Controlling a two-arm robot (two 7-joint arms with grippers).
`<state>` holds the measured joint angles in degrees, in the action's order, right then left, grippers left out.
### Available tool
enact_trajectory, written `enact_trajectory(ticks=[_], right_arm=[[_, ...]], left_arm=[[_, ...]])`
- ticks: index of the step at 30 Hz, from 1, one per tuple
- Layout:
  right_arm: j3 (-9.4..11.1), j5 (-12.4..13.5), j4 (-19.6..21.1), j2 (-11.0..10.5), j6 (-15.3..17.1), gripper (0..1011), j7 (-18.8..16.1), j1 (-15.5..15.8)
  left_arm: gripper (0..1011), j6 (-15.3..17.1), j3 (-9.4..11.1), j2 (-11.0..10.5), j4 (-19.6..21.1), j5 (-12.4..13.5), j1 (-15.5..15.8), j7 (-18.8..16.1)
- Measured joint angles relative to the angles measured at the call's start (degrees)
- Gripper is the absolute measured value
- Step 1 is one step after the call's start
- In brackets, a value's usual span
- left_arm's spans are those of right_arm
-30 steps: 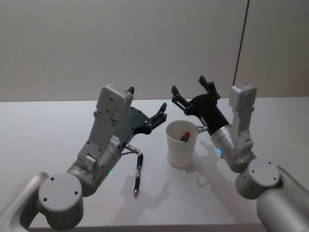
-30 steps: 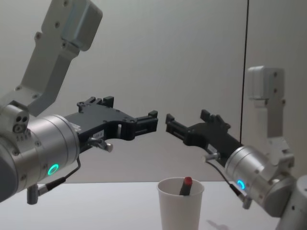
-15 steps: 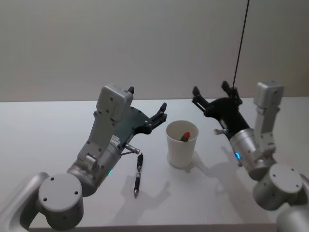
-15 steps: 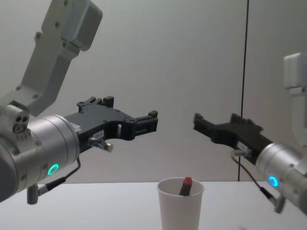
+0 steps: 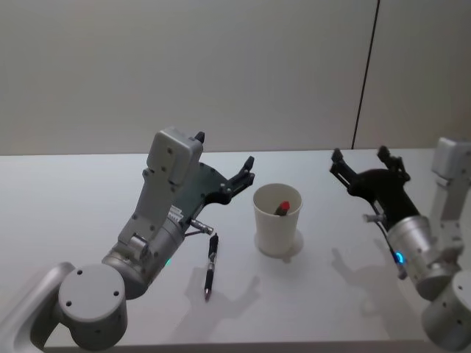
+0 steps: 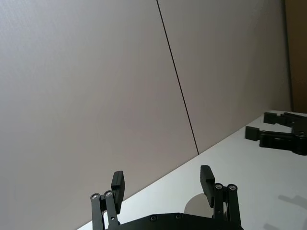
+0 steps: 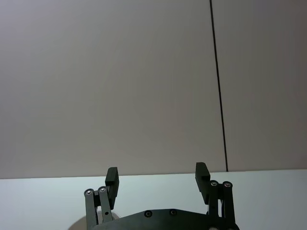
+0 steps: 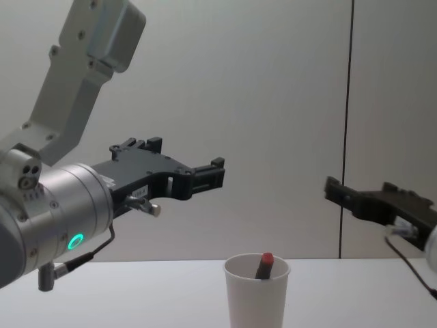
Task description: Place the pen into the pen holder.
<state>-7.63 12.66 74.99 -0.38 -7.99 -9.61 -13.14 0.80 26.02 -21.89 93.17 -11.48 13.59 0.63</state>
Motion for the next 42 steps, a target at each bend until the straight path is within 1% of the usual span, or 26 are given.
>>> enact_trajectory(ticks=[3, 6, 13, 20, 28, 42], right_arm=[[0.5, 0.6, 2.7, -0.8, 1.7, 1002, 0.9, 2.0], [0.8, 1.1, 4.4, -1.3, 2.9, 1002, 1.5, 3.4], [1.6, 1.8, 7.5, -2.3, 4.9, 1002, 2.6, 5.6], [1.9, 2.2, 9.2, -2.8, 5.9, 1002, 3.1, 7.0], [2.2, 2.5, 10.3, -3.2, 6.7, 1002, 3.5, 7.9], [2.4, 2.6, 11.1, -3.4, 7.2, 1001, 3.7, 8.5]], left_arm=[[1004, 0.0, 0.0, 0.0, 0.0, 0.0, 0.0, 0.0], [1004, 0.0, 0.0, 0.0, 0.0, 0.0, 0.0, 0.0], [1004, 0.0, 0.0, 0.0, 0.0, 0.0, 0.0, 0.0], [1004, 0.0, 0.0, 0.0, 0.0, 0.0, 0.0, 0.0], [1004, 0.0, 0.0, 0.0, 0.0, 0.0, 0.0, 0.0], [1004, 0.0, -0.1, -0.1, 0.0, -0.1, -0.1, 0.1]])
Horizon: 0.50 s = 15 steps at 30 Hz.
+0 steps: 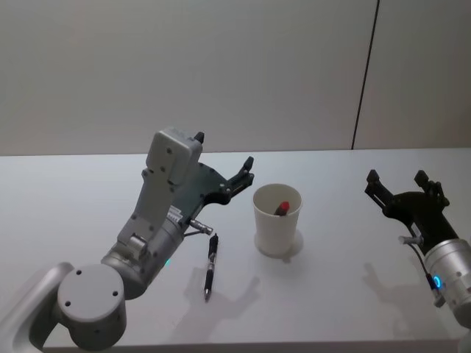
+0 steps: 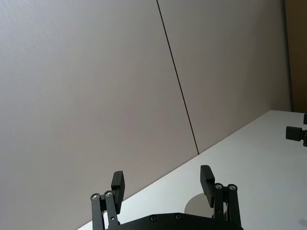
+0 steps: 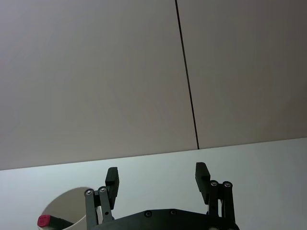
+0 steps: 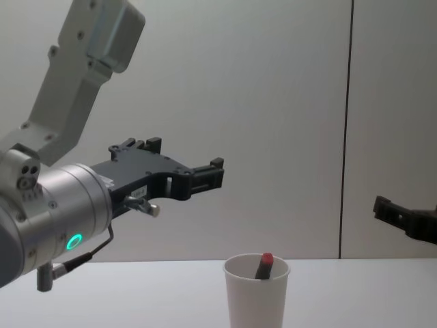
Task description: Place the pen into the pen holder.
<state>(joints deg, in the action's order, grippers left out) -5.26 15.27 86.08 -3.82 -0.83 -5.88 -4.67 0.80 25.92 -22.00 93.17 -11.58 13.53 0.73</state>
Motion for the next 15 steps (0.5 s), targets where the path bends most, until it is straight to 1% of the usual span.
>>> enact_trajectory(ticks=[6, 15], right_arm=[[0.0, 0.0, 0.2, 0.0, 0.1, 1002, 0.1, 0.1], [0.1, 0.1, 0.3, -0.1, 0.2, 1002, 0.1, 0.2]], left_arm=[[1004, 0.7, -0.4, -0.4, 0.0, -1.2, -0.2, 0.6], [1004, 3.8, -1.4, -0.9, -0.8, -4.6, -0.3, 1.4]])
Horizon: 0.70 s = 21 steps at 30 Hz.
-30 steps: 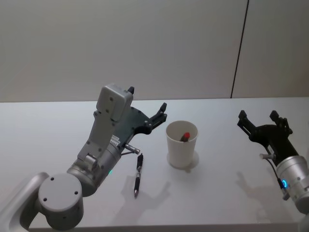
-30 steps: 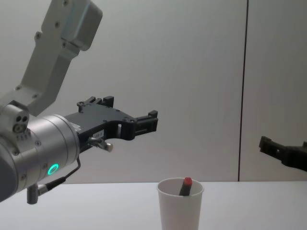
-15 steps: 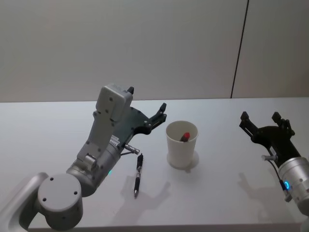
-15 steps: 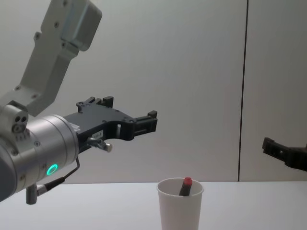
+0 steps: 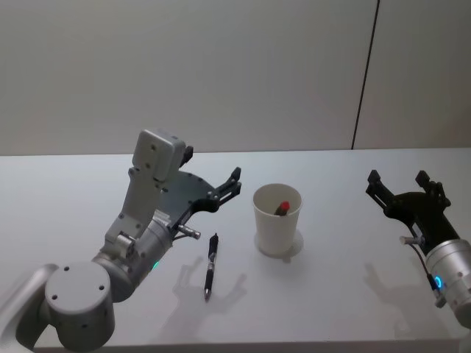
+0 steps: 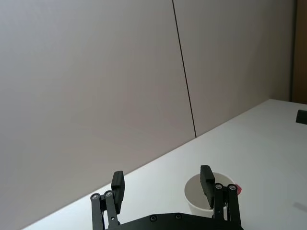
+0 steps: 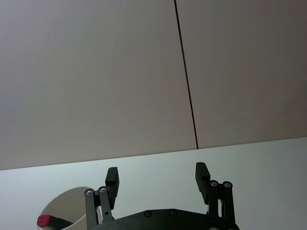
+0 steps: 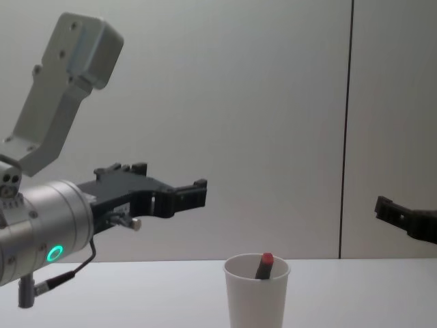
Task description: Place the pen into the pen holder.
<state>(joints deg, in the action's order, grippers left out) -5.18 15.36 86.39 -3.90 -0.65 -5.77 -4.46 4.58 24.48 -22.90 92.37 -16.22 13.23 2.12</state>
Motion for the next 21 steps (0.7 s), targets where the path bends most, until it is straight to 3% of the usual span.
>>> enact_trajectory(ticks=[11, 21], right_arm=[[0.0, 0.0, 0.1, 0.0, 0.1, 1002, 0.0, 0.1], [0.0, 0.0, 0.1, 0.0, 0.1, 1002, 0.0, 0.1]], left_arm=[[1004, 7.2, -1.0, 0.9, -2.1, -4.2, 1.4, 0.0], [1004, 14.7, -1.4, 2.3, -4.4, -5.5, 3.6, -0.2]])
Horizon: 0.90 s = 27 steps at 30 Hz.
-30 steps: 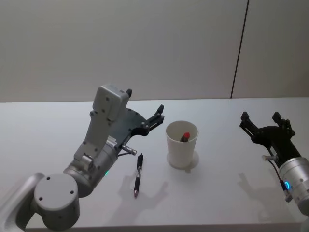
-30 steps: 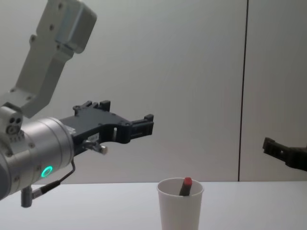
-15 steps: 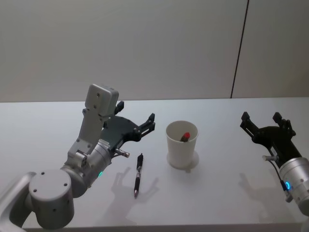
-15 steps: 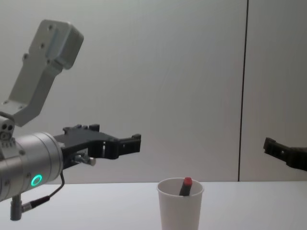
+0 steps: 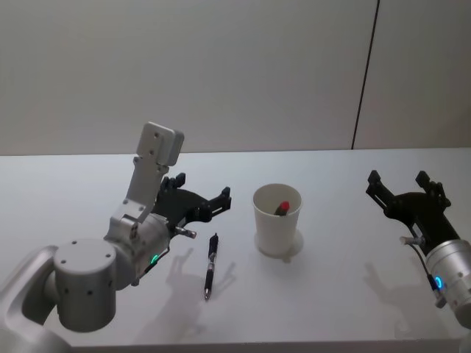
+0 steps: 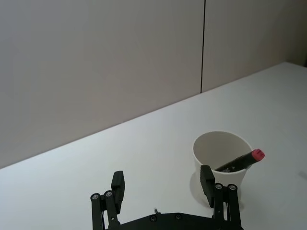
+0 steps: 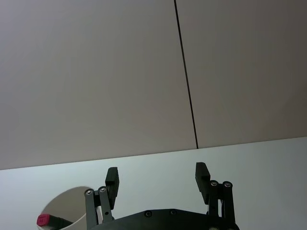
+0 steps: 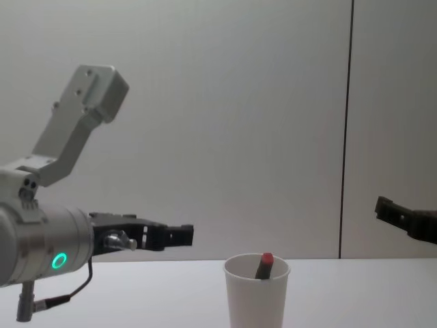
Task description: Place the pen into the pen holder.
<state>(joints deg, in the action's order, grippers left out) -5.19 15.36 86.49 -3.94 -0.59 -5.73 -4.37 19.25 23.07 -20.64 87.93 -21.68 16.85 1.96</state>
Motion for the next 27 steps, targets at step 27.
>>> enact_trajectory(ticks=[27], right_arm=[[0.0, 0.0, 0.0, 0.0, 0.0, 1002, 0.0, 0.0]], left_arm=[[1004, 14.2, 0.9, 3.6, -4.0, 0.2, 3.1, -1.3]])
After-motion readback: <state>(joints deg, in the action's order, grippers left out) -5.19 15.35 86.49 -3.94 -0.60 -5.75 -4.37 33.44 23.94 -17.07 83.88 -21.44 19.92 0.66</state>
